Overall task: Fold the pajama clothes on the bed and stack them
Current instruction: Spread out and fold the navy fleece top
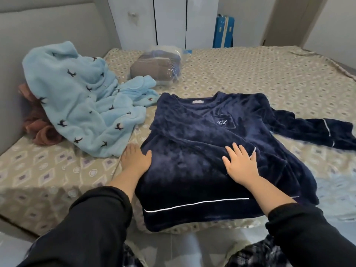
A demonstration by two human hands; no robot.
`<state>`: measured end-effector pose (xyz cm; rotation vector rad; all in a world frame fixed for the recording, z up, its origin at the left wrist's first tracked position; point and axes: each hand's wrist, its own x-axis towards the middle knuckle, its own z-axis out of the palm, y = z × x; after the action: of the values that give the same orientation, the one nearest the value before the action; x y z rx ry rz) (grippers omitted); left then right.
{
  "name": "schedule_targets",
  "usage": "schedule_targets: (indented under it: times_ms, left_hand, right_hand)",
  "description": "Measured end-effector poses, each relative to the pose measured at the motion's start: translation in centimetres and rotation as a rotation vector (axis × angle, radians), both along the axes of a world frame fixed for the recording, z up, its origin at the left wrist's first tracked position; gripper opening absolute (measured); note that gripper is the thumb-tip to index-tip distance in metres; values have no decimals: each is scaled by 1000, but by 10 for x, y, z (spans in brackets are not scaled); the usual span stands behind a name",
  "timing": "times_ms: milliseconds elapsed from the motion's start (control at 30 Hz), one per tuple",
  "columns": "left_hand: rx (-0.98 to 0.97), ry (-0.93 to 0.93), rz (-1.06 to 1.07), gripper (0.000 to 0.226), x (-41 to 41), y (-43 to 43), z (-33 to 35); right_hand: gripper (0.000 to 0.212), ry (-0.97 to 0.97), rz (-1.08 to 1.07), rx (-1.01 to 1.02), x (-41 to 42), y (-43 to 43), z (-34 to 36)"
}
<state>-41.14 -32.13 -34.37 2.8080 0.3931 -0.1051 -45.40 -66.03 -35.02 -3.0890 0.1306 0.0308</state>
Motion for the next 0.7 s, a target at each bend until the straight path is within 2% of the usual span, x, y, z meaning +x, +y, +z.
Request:
schedule_targets:
  times_ms: [67, 133, 200, 233, 300, 333, 400, 467, 600, 667, 700]
  left_hand:
    - [6, 0, -12, 63, 1, -4, 3]
    - [-7, -76, -27, 52, 1, -9, 7]
    - [-63, -164, -26, 40, 2, -13, 11]
    - [-112, -183, -12, 37, 4, -14, 12]
    - [-204, -160, 61, 37, 10, -16, 14]
    - [-217, -129, 104, 41, 12, -17, 14]
    - [-176, -84, 134, 46, 14, -24, 10]
    - [-75, -110, 90, 48, 12, -30, 3]
    - [1, -131, 60, 47, 14, -26, -4]
    - [13, -131, 59, 44, 15, -23, -6]
    - [26, -134, 61, 43, 15, -23, -7]
  right_hand:
    - [58, -11, 1, -14, -2, 1, -4]
    - [58, 7, 34, -15, -4, 1, -4]
    - [56, 4, 87, 42, 0, -4, 4]
    - [52, -56, 88, 88, 3, -8, 12]
    - [44, -228, -57, 82, 10, -23, 27]
    - [44, -238, -173, 44, 11, -31, 33]
    - [48, -84, -314, 14, 10, -43, 38]
    - [44, 24, -296, 77, 12, -49, 38]
    - [41, -107, -318, 317, 14, -69, 49]
    - [35, -142, -439, 309, 8, -78, 50]
    - [29, -119, -490, 239, 6, -78, 50]
